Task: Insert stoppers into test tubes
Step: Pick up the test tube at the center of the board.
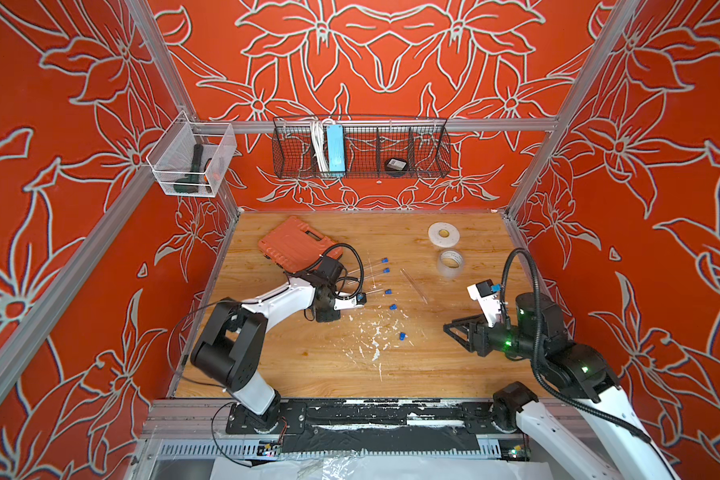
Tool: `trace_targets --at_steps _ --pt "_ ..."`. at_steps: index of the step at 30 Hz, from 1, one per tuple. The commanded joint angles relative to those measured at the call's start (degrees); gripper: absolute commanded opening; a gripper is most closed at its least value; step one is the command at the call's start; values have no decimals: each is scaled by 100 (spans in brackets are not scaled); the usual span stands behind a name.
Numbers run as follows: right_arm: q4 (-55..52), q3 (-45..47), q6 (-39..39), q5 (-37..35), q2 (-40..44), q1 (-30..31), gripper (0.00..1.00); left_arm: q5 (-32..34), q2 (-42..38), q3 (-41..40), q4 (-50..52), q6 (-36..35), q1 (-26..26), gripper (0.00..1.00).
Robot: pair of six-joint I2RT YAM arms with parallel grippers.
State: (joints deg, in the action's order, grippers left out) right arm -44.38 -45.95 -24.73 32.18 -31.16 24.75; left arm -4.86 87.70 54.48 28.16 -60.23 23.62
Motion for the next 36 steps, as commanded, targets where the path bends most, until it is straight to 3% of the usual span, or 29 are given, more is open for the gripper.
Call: trace_targets --at_steps 1,6,9,15,24,31,36 --pt "387 187 -442 -391 259 -23 45 -532 -800 -138 -715 302 20 0" --pt "1340 687 -980 -267 376 -23 44 -1922 -1865 -759 -1847 1207 20 0" --pt "1711 692 -857 30 157 -11 43 -2613 -2487 -1351 -2661 1821 18 0" --pt "2237 233 -88 130 -248 329 45 -2965 -3291 -1767 -3115 2313 18 0" --pt "2466 -638 1354 -971 -1878 1855 50 -3841 -3350 -2009 -3600 2923 23 0" --pt "3080 -839 2369 -1301 -2577 2380 50 -4315 -3158 -2088 -3787 3113 53 0" --pt "3645 -748 2652 -1512 -2749 2644 50 -4416 -3152 -2143 -3792 3131 88 0"
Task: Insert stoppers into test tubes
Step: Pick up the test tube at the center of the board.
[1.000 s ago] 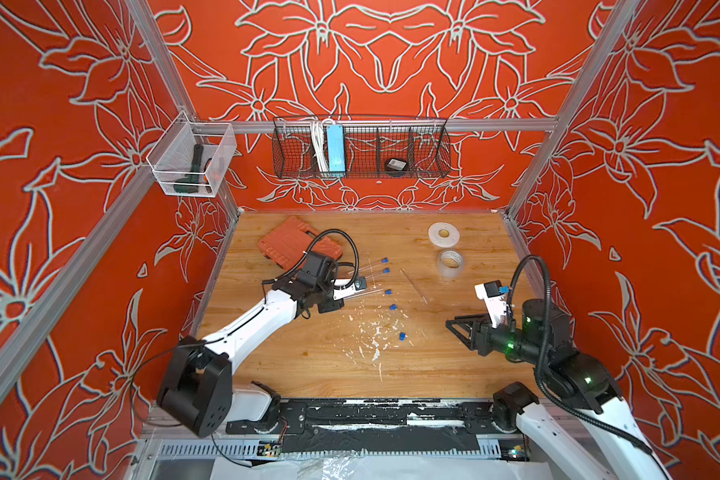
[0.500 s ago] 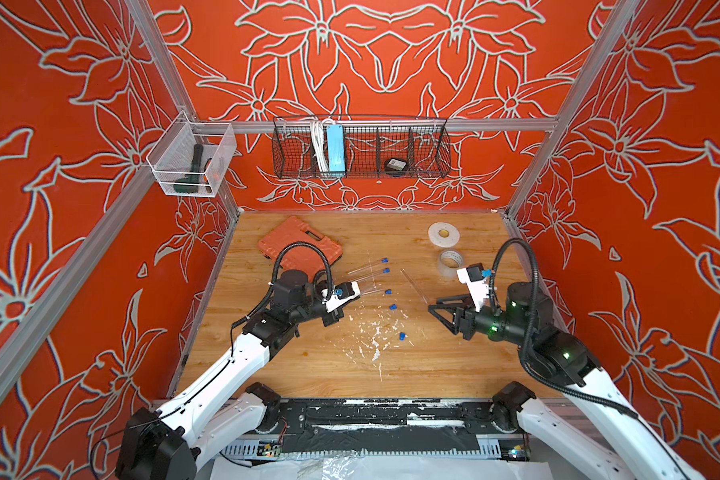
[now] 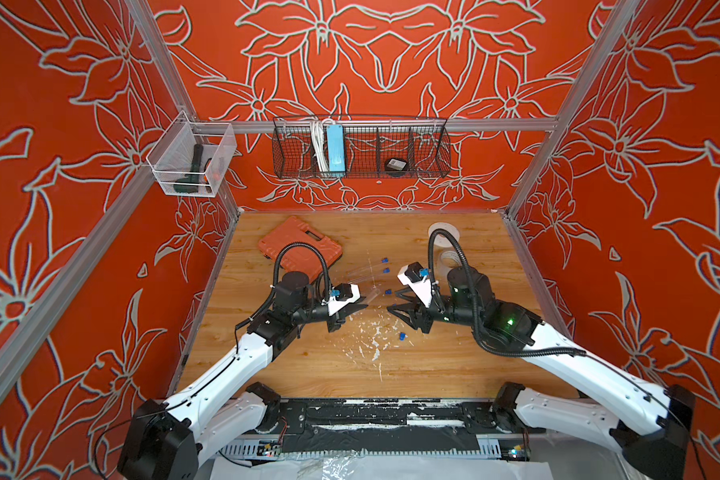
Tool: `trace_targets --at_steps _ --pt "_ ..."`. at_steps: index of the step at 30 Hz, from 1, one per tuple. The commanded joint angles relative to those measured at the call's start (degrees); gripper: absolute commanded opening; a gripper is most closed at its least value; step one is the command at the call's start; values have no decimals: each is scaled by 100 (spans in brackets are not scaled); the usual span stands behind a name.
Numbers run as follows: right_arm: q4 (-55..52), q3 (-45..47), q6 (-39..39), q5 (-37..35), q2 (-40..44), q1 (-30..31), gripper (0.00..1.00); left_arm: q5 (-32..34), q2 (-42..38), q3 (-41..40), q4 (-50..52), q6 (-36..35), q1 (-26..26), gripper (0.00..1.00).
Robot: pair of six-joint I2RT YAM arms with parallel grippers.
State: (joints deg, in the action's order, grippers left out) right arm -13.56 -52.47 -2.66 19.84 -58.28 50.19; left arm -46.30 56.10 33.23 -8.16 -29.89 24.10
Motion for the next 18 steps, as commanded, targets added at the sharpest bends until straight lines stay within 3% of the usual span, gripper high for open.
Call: trace_targets --at_steps 1,11,18 --pt "629 -126 430 -325 -92 121 50 -294 7 -10 -168 110 42 0" --pt "897 -386 411 -208 -658 368 46 -396 253 25 -158 156 60 0" --pt "881 -448 345 -331 -847 447 38 -406 269 32 -194 197 59 0"
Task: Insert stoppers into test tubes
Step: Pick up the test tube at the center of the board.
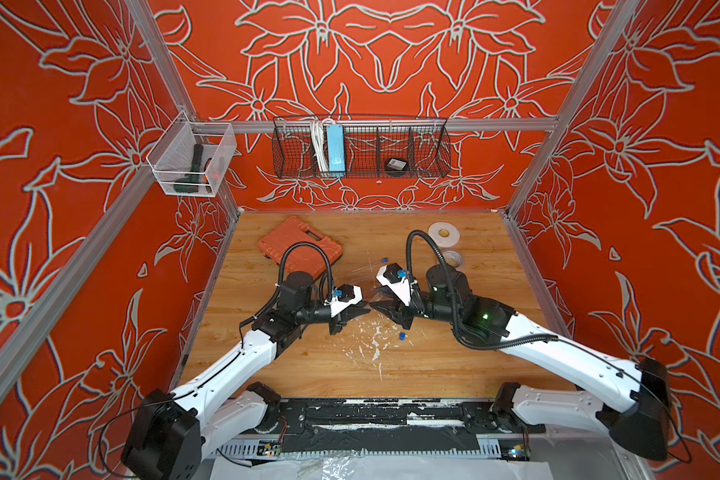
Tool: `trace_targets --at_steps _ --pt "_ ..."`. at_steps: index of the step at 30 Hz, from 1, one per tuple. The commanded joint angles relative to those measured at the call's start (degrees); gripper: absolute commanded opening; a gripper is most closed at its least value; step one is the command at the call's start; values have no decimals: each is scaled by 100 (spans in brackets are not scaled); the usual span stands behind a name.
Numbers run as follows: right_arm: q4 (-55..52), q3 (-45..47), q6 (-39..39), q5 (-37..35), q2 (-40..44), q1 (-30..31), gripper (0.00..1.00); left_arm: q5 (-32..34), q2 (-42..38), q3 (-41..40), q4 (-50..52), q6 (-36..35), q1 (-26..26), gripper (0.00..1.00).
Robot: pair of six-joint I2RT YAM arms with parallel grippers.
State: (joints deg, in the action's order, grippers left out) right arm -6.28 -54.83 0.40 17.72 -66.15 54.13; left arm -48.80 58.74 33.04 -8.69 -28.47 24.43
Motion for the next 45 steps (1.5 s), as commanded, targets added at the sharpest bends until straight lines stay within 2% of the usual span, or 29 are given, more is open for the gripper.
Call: trace_targets --at_steps 1,15,19,21,23,27,34,45 --pt "153 -221 23 -136 -73 63 37 -157 6 53 -142 60 27 0" --pt "138 -204 -82 -258 -115 98 17 -137 -46 36 -142 87 27 0" --pt "101 -195 -231 -345 -58 98 15 -88 -64 14 -150 98 27 1" --pt "51 -221 -392 -365 -11 89 15 3 -81 -20 -206 152 27 23" --pt "23 -255 -555 -449 39 81 15 49 -131 -89 -284 174 27 37" --pt "129 -315 -951 -242 163 11 14 24 -161 -166 -318 169 22 44" --pt "151 -459 -1336 264 216 -73 14 -22 -126 -140 -247 131 44 39" --pt "65 -476 -1436 231 78 -173 13 -235 -135 -131 -282 190 45 28"
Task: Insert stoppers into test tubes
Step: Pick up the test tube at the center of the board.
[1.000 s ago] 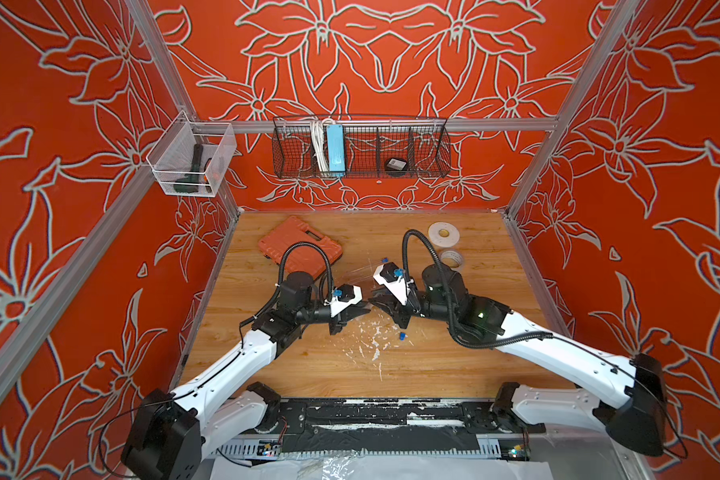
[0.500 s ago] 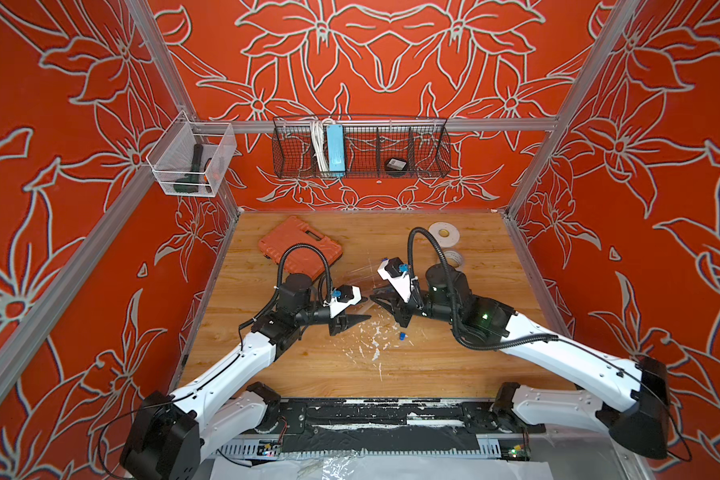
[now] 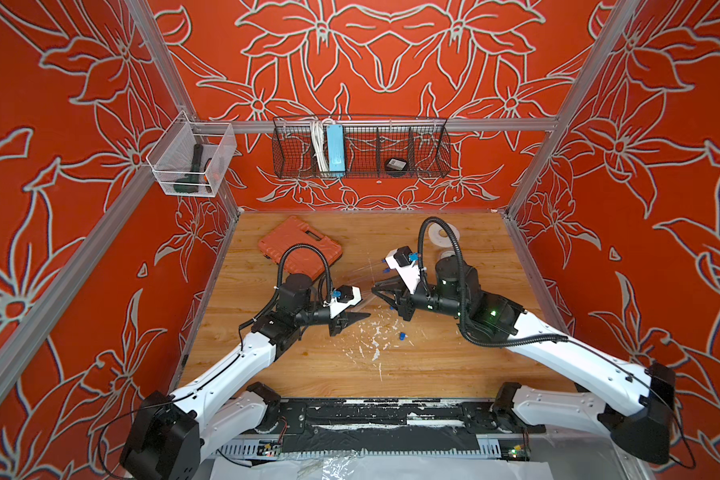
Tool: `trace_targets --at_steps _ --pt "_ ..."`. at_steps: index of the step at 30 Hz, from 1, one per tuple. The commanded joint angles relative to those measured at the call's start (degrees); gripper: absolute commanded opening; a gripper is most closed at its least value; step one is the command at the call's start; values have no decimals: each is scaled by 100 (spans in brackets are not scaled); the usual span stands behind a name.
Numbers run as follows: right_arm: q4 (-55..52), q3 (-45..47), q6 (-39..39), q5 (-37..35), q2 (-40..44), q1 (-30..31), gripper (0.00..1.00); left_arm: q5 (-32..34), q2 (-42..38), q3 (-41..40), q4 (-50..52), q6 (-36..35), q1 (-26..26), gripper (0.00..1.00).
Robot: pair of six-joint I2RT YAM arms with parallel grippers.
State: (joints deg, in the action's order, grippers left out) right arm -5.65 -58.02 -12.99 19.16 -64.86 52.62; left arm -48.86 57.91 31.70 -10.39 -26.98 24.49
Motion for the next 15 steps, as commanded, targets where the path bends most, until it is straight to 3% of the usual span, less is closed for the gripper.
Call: trace_targets --at_steps 1,7,15 --pt "-2 -157 -90 112 -66 -23 13 -239 -43 3 -104 33 38 27" --pt "-15 -157 -107 207 -193 -21 13 -284 -43 11 -103 19 35 23" --pt "-62 -131 -92 171 -223 -31 13 -282 -32 38 -74 -12 34 10"
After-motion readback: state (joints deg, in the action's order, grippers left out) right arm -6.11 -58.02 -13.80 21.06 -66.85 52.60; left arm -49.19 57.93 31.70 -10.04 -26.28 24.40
